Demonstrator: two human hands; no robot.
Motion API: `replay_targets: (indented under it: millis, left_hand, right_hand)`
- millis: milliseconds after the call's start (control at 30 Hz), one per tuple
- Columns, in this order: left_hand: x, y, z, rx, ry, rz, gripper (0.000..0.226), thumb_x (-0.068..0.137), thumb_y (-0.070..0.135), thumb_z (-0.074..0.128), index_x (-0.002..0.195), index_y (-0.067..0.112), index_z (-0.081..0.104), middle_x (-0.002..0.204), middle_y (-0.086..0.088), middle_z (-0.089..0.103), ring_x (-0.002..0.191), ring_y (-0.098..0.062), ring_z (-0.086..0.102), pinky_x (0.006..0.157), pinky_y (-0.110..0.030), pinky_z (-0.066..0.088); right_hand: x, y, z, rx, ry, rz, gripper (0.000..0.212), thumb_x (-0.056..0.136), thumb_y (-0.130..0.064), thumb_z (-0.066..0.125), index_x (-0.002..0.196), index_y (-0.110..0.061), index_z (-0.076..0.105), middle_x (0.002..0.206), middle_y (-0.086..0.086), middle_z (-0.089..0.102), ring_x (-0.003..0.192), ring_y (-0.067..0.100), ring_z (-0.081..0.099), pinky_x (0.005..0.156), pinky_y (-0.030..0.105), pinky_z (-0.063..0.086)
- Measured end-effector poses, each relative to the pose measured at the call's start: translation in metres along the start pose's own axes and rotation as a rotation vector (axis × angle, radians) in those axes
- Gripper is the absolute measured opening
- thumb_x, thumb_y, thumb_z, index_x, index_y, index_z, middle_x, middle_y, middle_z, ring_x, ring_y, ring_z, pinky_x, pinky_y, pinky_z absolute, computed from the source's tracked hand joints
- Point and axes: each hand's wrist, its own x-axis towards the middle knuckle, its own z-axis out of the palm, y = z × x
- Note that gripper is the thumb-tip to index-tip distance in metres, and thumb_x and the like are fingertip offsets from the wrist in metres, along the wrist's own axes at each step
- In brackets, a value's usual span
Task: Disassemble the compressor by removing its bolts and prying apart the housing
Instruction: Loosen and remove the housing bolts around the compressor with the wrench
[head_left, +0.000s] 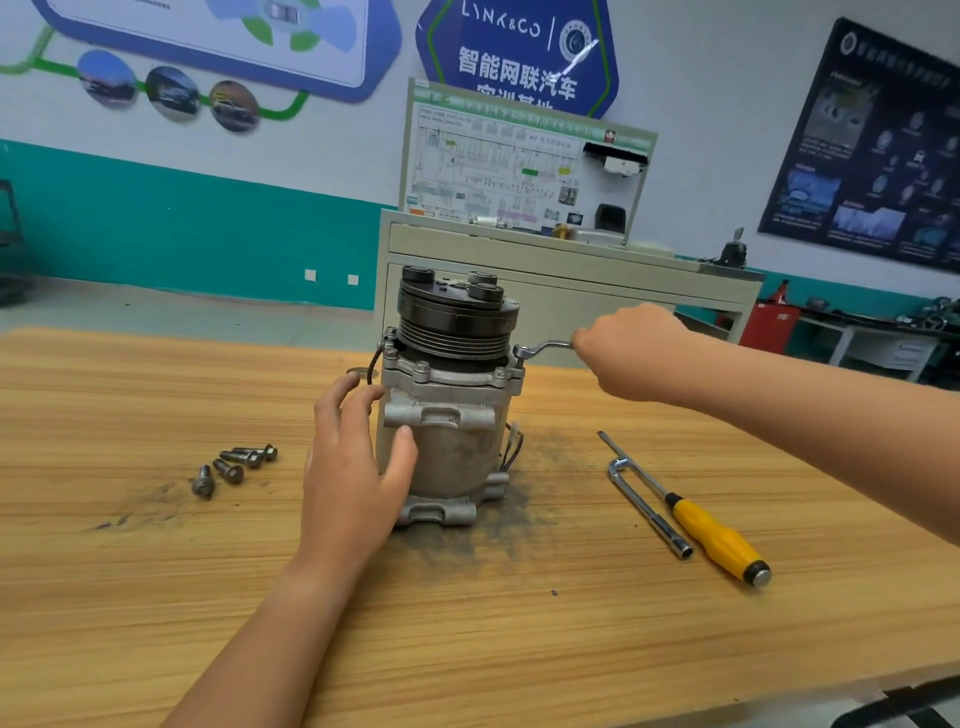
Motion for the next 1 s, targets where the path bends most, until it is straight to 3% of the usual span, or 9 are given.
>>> replay_targets:
  millis: [67,133,300,433,467,533,667,800,1000]
  left_hand:
    - [0.001,-0.001,0.001,-0.001,-0.005,-0.004,0.041,0.089,0.018,0.055,0.128,0.01,0.047,0.142,0.001,0.031,0.121,-0.02,0.044,0.094,-0.048,0.044]
    - [0.0,-0.001,0.001,-0.004,-0.004,-0.004,0.041,0.088,0.019,0.054,0.128,0.011,0.047,0.142,0.002,0.03,0.121,-0.02,0.044,0.095,-0.047,0.044]
    - [0.0,-0.002,0.001,-0.003,0.001,-0.002,0.041,0.089,0.021,0.053,0.128,0.013,0.047,0.142,0.003,0.03,0.121,-0.017,0.044,0.095,-0.046,0.044]
    - [0.0,-0.002,0.002,-0.004,-0.001,0.001,0.041,0.089,0.02,0.053,0.13,0.013,0.046,0.142,0.002,0.03,0.12,-0.017,0.045,0.093,-0.046,0.046]
    - [0.0,-0.002,0.002,-0.005,0.0,0.002,0.042,0.089,0.02,0.053,0.13,0.013,0.046,0.142,0.002,0.03,0.12,-0.017,0.045,0.093,-0.046,0.045]
    - [0.0,-0.002,0.002,-0.01,0.002,0.001,0.042,0.089,0.018,0.054,0.13,0.013,0.045,0.142,0.001,0.031,0.12,-0.018,0.045,0.095,-0.044,0.044]
    - [0.001,-0.003,0.004,-0.002,0.01,0.006,0.042,0.089,0.017,0.054,0.129,0.012,0.046,0.142,-0.001,0.031,0.119,-0.019,0.046,0.092,-0.042,0.045]
    - [0.0,-0.003,0.003,-0.016,0.017,0.015,0.042,0.089,0.018,0.054,0.129,0.012,0.045,0.142,-0.001,0.031,0.115,-0.014,0.046,0.091,-0.034,0.041]
    - [0.0,-0.004,0.003,-0.012,0.026,0.024,0.042,0.089,0.018,0.055,0.129,0.011,0.045,0.141,-0.001,0.032,0.108,-0.008,0.044,0.085,-0.031,0.041]
  right_hand:
    - [0.013,-0.004,0.007,0.023,0.038,0.044,0.021,0.091,-0.003,0.044,0.106,-0.011,0.056,0.061,-0.003,0.042,0.058,0.016,0.044,0.075,0.032,0.045]
    - [0.028,-0.008,0.016,0.061,0.108,0.061,0.02,0.091,-0.002,0.045,0.107,-0.01,0.055,0.061,-0.004,0.047,0.066,0.021,0.05,0.104,0.045,0.028]
    - [0.056,-0.016,0.031,0.143,0.294,0.039,0.024,0.088,0.003,0.044,0.106,-0.008,0.056,0.092,0.006,0.066,0.095,0.025,0.058,0.113,0.046,0.01]
    - [0.06,-0.014,0.035,0.228,0.32,0.055,0.026,0.092,0.0,0.042,0.11,-0.009,0.057,0.098,0.007,0.067,0.096,0.024,0.059,0.111,0.041,0.018]
    - [0.057,-0.013,0.035,0.292,0.353,0.096,0.024,0.094,-0.002,0.04,0.11,-0.008,0.057,0.097,0.008,0.066,0.09,0.024,0.058,0.105,0.039,0.026]
    - [0.042,-0.011,0.034,0.479,0.454,0.197,0.021,0.098,-0.01,0.036,0.108,-0.005,0.054,0.092,0.009,0.063,0.074,0.024,0.051,0.074,0.034,0.037]
    - [0.0,-0.009,0.025,0.743,0.495,0.259,0.024,0.1,-0.024,0.031,0.104,-0.007,0.048,0.071,0.004,0.052,0.056,0.02,0.043,0.048,0.03,0.025]
    - [-0.034,-0.011,0.019,0.585,0.329,0.238,0.025,0.1,-0.027,0.029,0.101,-0.011,0.049,0.06,-0.003,0.041,0.05,0.012,0.038,0.043,0.027,0.021]
    - [-0.039,-0.018,0.014,0.481,0.178,0.178,0.024,0.099,-0.025,0.031,0.105,-0.016,0.053,0.068,-0.002,0.046,0.061,0.015,0.045,0.049,0.026,0.03]
